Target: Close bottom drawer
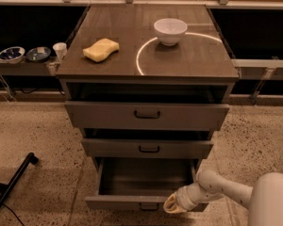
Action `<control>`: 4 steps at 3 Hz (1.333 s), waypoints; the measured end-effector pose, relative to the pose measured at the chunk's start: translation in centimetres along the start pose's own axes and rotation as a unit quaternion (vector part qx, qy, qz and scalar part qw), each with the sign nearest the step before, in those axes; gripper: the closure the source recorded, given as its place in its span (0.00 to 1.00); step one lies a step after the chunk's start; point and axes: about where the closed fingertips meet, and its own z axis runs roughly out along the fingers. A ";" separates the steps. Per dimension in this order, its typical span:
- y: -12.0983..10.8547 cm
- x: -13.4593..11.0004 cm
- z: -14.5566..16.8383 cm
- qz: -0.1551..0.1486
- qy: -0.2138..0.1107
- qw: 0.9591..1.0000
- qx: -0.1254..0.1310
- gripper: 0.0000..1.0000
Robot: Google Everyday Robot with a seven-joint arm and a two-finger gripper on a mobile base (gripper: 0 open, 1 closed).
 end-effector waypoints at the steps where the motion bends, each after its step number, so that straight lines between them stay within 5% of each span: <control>1: 1.1 1.9 -0.6 0.019 -0.005 1.000 0.005 1.00; 2: 2.4 3.9 -0.8 0.045 0.001 0.999 0.018 1.00; 3: 3.2 5.6 -0.5 0.083 0.011 0.995 0.061 1.00; 4: 3.2 5.6 -0.5 0.083 0.011 0.995 0.061 1.00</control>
Offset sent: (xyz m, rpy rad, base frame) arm -0.0251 -0.0674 -0.0389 -0.0409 0.0397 -0.1840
